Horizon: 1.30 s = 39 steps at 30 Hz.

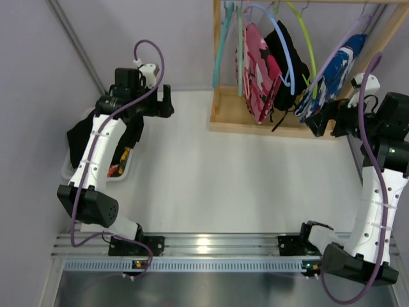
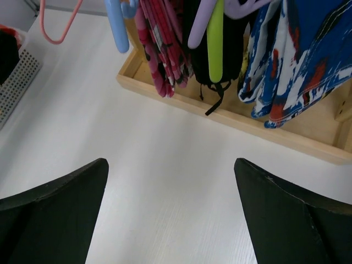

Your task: Remove the trousers from the hanger

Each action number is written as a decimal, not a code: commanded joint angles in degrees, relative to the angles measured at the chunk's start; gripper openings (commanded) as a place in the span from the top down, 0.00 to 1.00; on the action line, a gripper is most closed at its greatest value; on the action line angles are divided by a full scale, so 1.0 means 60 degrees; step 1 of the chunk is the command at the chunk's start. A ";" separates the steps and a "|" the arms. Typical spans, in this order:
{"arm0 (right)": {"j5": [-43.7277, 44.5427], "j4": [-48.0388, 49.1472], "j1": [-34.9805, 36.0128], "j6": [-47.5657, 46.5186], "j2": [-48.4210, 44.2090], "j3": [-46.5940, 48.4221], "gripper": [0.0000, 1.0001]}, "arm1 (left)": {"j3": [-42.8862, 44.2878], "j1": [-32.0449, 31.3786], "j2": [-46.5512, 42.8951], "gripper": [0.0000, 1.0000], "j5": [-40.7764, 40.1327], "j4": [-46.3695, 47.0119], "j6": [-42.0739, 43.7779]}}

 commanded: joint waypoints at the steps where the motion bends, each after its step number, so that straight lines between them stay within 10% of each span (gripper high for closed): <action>1: 0.0161 0.0106 -0.0025 -0.0219 0.0269 0.1152 0.01 | -0.0225 -0.0022 -0.0765 0.02 -0.0415 0.0787 0.0091; 20: 0.1289 0.1539 0.2259 0.1317 0.5174 0.7583 0.01 | -0.0474 -0.0007 -0.2259 0.02 -0.0314 0.0802 0.0355; 39: 0.3047 0.3915 0.4106 0.2916 0.7111 0.7966 0.25 | -0.0577 0.0183 -0.2261 0.02 0.0345 0.0802 0.0546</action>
